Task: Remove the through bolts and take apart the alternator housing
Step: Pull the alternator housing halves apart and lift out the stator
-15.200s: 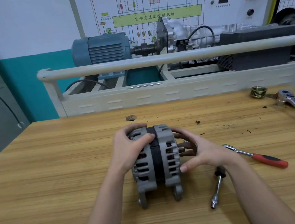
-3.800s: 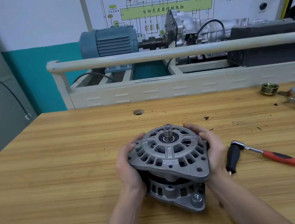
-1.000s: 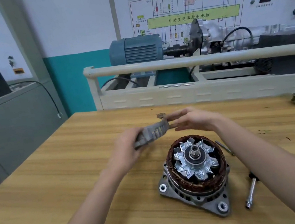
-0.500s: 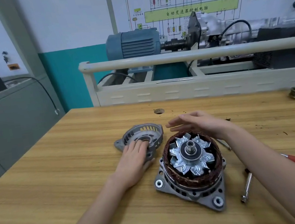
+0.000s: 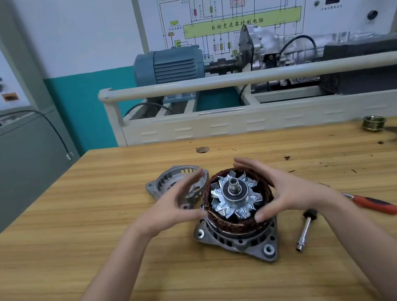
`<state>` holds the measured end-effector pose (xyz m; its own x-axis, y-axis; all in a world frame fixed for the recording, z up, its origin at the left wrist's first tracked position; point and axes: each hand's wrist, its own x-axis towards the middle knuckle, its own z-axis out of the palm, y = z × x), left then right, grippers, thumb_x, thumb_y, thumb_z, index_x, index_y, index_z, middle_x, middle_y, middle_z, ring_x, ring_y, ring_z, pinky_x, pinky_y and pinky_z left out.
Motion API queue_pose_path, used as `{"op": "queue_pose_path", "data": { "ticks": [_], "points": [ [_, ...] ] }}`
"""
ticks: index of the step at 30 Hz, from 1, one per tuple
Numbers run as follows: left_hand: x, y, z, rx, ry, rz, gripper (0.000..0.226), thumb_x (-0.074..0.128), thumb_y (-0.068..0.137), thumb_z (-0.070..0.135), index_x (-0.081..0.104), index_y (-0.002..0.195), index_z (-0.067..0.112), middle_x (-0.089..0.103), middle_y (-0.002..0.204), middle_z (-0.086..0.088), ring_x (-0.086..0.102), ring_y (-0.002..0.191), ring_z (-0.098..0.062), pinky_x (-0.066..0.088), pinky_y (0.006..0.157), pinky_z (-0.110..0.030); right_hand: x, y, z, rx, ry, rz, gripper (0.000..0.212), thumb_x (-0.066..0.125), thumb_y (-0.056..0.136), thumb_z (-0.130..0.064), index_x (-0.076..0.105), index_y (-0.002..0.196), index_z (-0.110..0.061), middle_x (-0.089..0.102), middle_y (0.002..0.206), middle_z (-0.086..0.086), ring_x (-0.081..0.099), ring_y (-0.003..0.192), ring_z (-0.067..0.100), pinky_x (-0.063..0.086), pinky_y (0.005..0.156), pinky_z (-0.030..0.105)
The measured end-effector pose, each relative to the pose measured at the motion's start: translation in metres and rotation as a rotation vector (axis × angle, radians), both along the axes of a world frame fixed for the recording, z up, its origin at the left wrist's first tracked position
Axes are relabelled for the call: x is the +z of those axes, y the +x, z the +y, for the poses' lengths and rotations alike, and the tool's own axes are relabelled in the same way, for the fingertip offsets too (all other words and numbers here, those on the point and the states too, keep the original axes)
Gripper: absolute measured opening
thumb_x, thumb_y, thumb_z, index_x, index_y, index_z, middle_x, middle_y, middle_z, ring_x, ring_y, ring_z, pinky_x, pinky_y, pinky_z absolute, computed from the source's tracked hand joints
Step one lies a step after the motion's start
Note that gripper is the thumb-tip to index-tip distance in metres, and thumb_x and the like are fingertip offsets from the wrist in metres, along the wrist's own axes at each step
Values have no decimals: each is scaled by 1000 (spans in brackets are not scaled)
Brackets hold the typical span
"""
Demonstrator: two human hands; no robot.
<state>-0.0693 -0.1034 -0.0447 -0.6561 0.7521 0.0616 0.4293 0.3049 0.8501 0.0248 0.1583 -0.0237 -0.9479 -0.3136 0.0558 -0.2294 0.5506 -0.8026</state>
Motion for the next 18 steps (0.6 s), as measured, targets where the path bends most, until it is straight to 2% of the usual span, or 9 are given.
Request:
{"op": "queue_pose_path", "data": {
  "ticks": [2,4,6,10,13,15,18],
  "points": [
    [2,13,13,-32,-79,54,120,87,57,44,13,151,33,21,155,16,26,140,1,24,115,-25,-12,3,-3,-45,-45,43,124,90,44,-44,16,143,-45,26,151,-22,31,134,-11,28,110,14],
    [-1,22,28,-6,-82,134,129,92,56,36,7,152,26,21,155,10,26,140,-5,24,117,-29,-21,5,-4,-86,-82,89,128,93,43,-38,16,145,-39,27,151,-22,32,135,-10,28,112,16],
    [-4,26,37,24,-39,161,130,93,54,34,8,152,24,22,152,8,27,140,-8,26,117,-36,-28,5,-4,-109,-120,108,127,94,43,-35,18,145,-37,30,150,-22,34,135,-8,29,113,19],
    [-7,26,40,42,-18,181,137,88,43,50,9,151,23,25,149,8,29,139,-8,28,116,-38,-38,5,-7,-147,-112,155,130,94,39,-42,21,147,-35,33,147,-22,36,136,-2,30,112,22],
    [-11,29,42,73,10,234,137,87,41,54,11,151,22,26,147,8,29,138,-8,29,116,-39,-43,5,-9,-169,-141,190,123,93,43,-39,26,146,-32,37,144,-23,38,134,-2,33,109,18],
    [-13,33,44,113,49,244,135,87,41,55,14,151,22,28,146,8,30,137,-7,30,115,-39,-43,5,-8,-164,-154,193,119,93,45,-32,28,145,-29,40,145,-18,41,134,1,35,107,17],
    [-17,44,50,201,85,273,134,87,42,57,15,150,23,31,145,9,30,137,-7,30,114,-40,-36,4,0,-119,-129,152,118,93,48,-23,28,147,-24,39,148,-9,41,135,5,36,109,23]
  ]
}}
